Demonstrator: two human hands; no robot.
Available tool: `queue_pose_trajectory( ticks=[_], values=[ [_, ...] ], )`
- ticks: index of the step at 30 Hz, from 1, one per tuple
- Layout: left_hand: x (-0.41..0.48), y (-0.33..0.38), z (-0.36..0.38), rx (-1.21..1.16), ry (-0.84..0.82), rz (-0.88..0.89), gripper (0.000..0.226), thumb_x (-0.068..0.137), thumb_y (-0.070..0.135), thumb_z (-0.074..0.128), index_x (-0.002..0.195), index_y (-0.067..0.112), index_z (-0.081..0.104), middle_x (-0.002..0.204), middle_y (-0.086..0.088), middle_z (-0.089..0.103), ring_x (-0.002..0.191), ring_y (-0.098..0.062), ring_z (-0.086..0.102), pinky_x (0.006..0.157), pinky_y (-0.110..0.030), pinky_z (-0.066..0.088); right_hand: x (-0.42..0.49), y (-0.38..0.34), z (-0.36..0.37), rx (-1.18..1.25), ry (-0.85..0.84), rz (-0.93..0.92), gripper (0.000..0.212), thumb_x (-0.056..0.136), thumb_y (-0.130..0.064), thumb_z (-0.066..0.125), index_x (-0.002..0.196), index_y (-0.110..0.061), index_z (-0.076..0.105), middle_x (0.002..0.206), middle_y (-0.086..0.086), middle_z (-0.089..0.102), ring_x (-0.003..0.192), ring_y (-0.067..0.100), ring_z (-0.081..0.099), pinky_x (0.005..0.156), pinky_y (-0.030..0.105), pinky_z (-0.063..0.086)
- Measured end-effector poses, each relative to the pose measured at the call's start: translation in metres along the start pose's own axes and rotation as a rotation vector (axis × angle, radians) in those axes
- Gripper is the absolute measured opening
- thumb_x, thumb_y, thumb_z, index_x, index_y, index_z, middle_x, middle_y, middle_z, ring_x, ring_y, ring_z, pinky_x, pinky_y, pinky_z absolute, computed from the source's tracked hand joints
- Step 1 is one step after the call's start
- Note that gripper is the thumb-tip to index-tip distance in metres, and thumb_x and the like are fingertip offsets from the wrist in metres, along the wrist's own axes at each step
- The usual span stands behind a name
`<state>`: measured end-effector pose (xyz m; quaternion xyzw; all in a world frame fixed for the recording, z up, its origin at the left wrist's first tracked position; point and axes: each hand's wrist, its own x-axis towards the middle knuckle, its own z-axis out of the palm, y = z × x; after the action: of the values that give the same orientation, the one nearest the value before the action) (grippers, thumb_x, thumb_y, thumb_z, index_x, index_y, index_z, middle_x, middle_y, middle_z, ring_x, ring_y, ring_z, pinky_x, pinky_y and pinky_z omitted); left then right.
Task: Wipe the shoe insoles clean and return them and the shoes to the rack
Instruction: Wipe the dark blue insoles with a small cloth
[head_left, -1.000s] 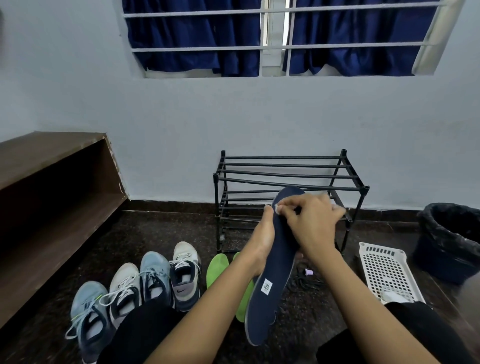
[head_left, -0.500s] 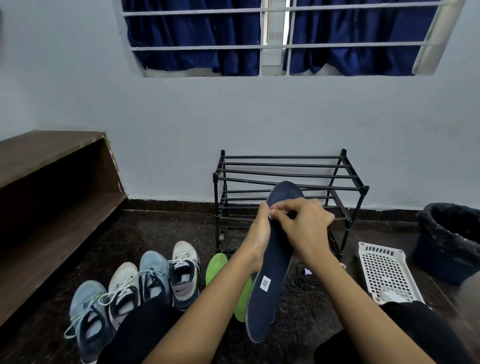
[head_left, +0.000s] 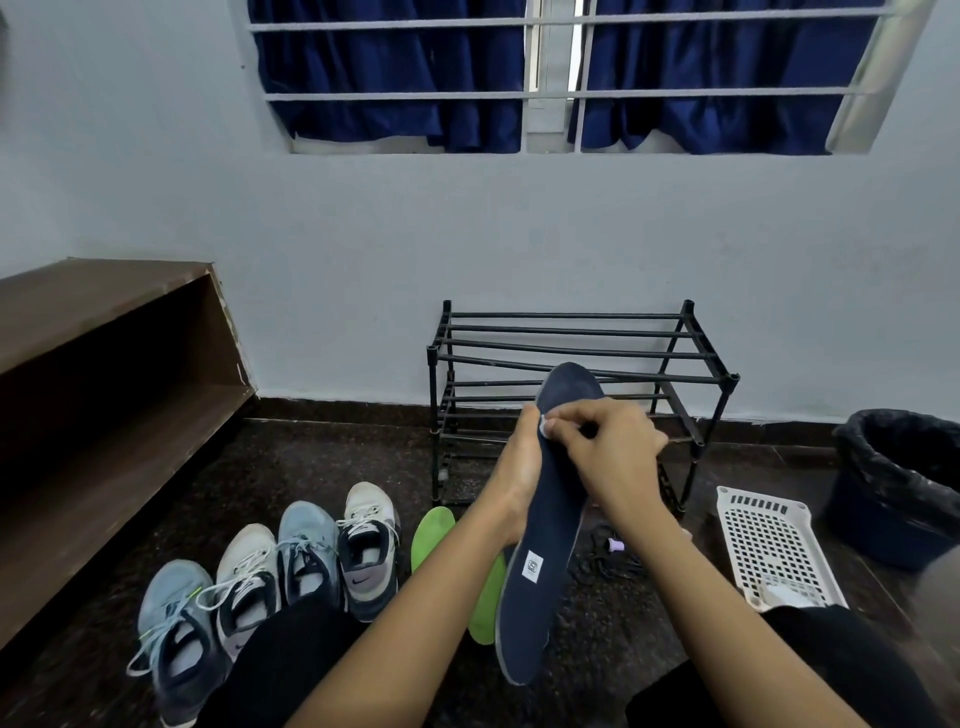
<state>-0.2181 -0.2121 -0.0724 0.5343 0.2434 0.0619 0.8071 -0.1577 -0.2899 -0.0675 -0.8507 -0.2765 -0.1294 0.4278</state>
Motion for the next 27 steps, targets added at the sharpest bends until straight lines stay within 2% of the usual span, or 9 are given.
queue_pose_trajectory(
  ticks=[4,6,10,13,15,19,21,24,27],
  values=[
    [-0.005,0.005,0.001,-0.007,0.001,0.03,0.057,0.103,0.052,0.026,0.098,0.016,0.069,0.082,-0.011,0.073,0.078,-0.024,0.068,0.068,-0.033,0.056,0.006,0.002,-0.002,0.028,0.01,0.001,0.017,0.077,-0.038,0.072,0.064,-0.045,0.063,0.068,-0.023,0.063,0.096,0.011,0.056,0.081,0.037,0.025],
    [-0.01,0.005,0.007,-0.017,-0.025,0.049,0.052,0.104,0.049,0.027,0.102,0.013,0.064,0.084,-0.014,0.07,0.072,-0.026,0.067,0.063,-0.036,0.057,0.016,0.008,-0.007,0.031,0.086,0.044,0.014,0.078,-0.039,0.07,0.065,-0.043,0.065,0.072,-0.018,0.067,0.097,0.013,0.056,0.081,0.038,0.025],
    [-0.011,0.0,0.014,-0.011,-0.064,0.092,0.043,0.103,0.044,0.031,0.112,0.011,0.056,0.092,-0.016,0.06,0.065,-0.022,0.06,0.056,-0.031,0.053,0.024,0.012,-0.014,0.061,0.173,0.113,0.015,0.08,-0.036,0.068,0.066,-0.038,0.064,0.075,-0.013,0.068,0.099,0.019,0.057,0.079,0.036,0.023],
    [-0.008,0.0,0.009,-0.027,-0.068,0.064,0.047,0.102,0.048,0.031,0.113,0.013,0.06,0.091,-0.012,0.069,0.072,-0.022,0.066,0.062,-0.034,0.056,0.019,0.008,-0.008,0.072,0.115,0.1,0.012,0.08,-0.035,0.069,0.069,-0.037,0.067,0.076,-0.015,0.068,0.099,0.019,0.056,0.078,0.034,0.02],
    [-0.005,-0.001,0.003,-0.022,-0.033,0.035,0.051,0.103,0.049,0.029,0.1,0.015,0.067,0.081,-0.009,0.073,0.071,-0.019,0.069,0.063,-0.029,0.056,0.011,0.004,-0.003,0.092,0.055,0.042,0.013,0.079,-0.035,0.069,0.067,-0.041,0.066,0.073,-0.019,0.067,0.095,0.015,0.058,0.084,0.04,0.03],
    [-0.002,-0.003,-0.002,-0.014,0.054,0.017,0.06,0.1,0.06,0.025,0.105,0.021,0.071,0.101,-0.013,0.073,0.098,-0.025,0.068,0.085,-0.038,0.055,0.0,-0.003,0.002,0.074,-0.011,-0.041,0.019,0.079,-0.034,0.07,0.067,-0.047,0.064,0.074,-0.019,0.066,0.094,0.012,0.058,0.081,0.039,0.03],
    [-0.005,0.001,0.0,-0.039,0.046,0.004,0.06,0.1,0.059,0.025,0.104,0.019,0.07,0.093,-0.012,0.074,0.089,-0.024,0.07,0.076,-0.035,0.056,0.005,-0.003,-0.001,0.028,0.003,-0.036,0.011,0.08,-0.038,0.069,0.071,-0.045,0.066,0.074,-0.019,0.066,0.096,0.011,0.055,0.075,0.035,0.022],
    [-0.01,0.003,0.007,-0.069,-0.031,-0.006,0.059,0.103,0.054,0.022,0.096,0.015,0.066,0.072,-0.009,0.071,0.063,-0.02,0.067,0.056,-0.029,0.055,0.017,0.002,-0.009,-0.045,0.085,0.037,0.006,0.081,-0.04,0.067,0.076,-0.041,0.068,0.072,-0.02,0.062,0.103,0.014,0.049,0.075,0.034,0.016],
    [-0.009,-0.001,0.012,-0.05,-0.048,0.008,0.052,0.103,0.052,0.023,0.096,0.019,0.063,0.076,-0.005,0.072,0.068,-0.021,0.067,0.059,-0.033,0.055,0.02,0.003,-0.013,-0.02,0.14,0.103,0.008,0.084,-0.034,0.065,0.077,-0.036,0.069,0.07,-0.02,0.057,0.106,0.018,0.046,0.076,0.033,0.015]
  ],
)
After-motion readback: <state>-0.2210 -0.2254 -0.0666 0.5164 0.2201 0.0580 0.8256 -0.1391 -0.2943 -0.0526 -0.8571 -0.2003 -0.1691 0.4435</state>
